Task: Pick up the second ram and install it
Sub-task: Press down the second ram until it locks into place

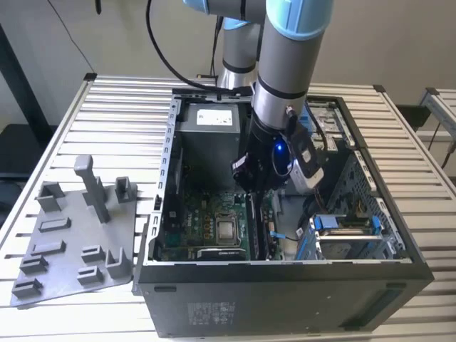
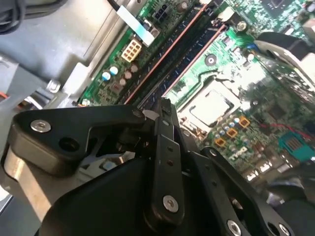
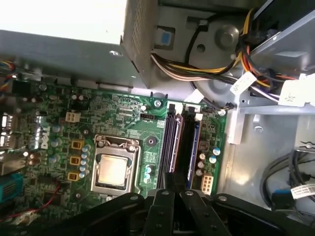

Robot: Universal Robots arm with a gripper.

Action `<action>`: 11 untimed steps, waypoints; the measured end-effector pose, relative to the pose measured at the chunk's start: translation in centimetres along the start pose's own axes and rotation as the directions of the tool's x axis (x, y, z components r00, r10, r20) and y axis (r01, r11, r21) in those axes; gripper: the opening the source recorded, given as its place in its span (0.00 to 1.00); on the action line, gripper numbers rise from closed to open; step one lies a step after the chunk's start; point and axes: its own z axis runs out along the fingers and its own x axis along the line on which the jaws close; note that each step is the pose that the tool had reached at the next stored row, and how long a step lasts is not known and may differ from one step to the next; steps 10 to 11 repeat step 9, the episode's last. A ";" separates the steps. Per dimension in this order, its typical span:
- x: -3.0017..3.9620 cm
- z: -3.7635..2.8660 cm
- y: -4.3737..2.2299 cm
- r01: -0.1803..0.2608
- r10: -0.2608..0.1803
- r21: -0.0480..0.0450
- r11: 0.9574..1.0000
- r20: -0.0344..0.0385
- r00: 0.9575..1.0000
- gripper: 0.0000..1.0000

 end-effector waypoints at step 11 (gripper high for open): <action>0.01 -0.50 0.00 0.000 0.000 0.000 1.000 0.000 1.000 0.11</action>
